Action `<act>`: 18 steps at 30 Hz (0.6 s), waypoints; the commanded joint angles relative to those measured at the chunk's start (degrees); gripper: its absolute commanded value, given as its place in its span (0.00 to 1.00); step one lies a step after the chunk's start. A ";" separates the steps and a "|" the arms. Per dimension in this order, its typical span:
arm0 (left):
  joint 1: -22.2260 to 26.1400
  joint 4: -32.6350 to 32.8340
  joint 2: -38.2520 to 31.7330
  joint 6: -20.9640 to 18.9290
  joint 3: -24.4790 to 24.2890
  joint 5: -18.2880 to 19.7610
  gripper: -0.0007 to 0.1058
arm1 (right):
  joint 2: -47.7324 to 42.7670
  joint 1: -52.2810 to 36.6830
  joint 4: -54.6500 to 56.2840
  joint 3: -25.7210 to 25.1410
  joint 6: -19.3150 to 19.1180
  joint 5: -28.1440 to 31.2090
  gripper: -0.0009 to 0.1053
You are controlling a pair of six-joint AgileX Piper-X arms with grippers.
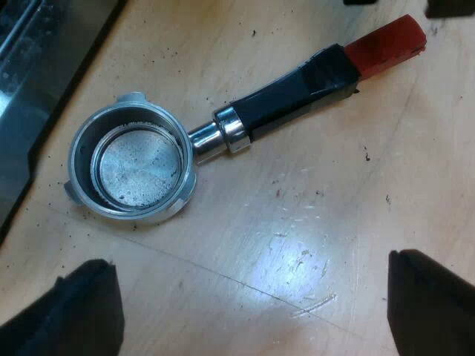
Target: Put the handle in the coffee machine
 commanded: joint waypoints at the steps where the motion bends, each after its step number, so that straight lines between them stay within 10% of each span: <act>1: -0.17 -0.36 0.05 -1.18 0.10 -1.82 0.71 | 0.73 1.91 0.43 -0.31 0.52 -0.21 0.01; 18: 5.66 5.23 -1.90 -1.03 0.10 -4.23 0.71 | 6.90 9.71 -4.81 -5.23 5.38 -4.75 0.01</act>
